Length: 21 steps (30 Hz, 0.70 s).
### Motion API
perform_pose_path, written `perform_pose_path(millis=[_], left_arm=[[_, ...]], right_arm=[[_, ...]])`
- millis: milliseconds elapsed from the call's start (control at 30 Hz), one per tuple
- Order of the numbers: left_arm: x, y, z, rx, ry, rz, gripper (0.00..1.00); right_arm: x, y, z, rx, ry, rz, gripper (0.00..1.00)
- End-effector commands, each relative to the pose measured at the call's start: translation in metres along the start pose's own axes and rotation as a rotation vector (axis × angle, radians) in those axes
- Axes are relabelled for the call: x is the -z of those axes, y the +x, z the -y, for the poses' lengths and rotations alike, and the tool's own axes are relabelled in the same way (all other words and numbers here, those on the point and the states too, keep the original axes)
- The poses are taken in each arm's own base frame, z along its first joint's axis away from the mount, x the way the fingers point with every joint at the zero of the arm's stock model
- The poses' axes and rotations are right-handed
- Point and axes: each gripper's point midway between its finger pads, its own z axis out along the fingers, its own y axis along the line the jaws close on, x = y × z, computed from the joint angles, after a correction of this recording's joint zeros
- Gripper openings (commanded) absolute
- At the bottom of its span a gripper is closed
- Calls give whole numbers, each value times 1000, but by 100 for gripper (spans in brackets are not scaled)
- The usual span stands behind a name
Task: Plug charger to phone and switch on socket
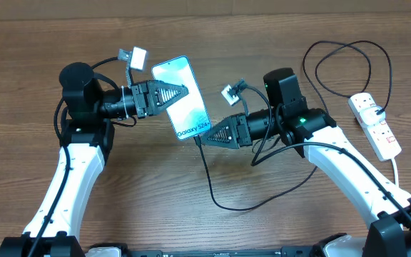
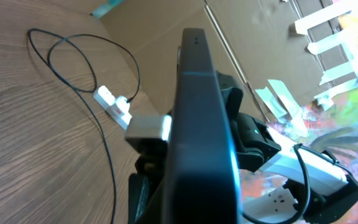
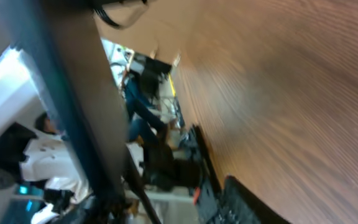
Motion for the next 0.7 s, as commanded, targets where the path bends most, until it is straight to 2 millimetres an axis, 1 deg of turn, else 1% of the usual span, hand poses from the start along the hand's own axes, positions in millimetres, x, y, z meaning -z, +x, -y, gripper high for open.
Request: perform_pose_path(millis=[0, 133, 233, 300, 367, 433, 533, 667], left_arm=[[-1, -7, 6, -63, -9, 20, 4], [-1, -11, 2, -63, -30, 44, 4], [-1, -14, -1, -74, -47, 60, 4], [-1, -14, -5, -64, -59, 66, 4], [-1, -13, -10, -41, -70, 65, 4], [-2, -10, -14, -16, -75, 58, 4], [-2, -6, -21, 25, -84, 50, 4], [-2, -5, -23, 33, -80, 41, 4]], right_arm=[[-3, 5, 1, 74, 16, -17, 50], [-7, 9, -2, 67, 6, -33, 48], [-8, 12, -10, 72, -42, -48, 48], [-9, 13, -14, 76, -61, -55, 48], [-9, 13, -14, 78, -61, -56, 46], [-10, 13, -15, 83, -62, -55, 40], [-10, 12, -15, 87, -66, -54, 28], [-10, 12, -15, 89, -65, -54, 21]])
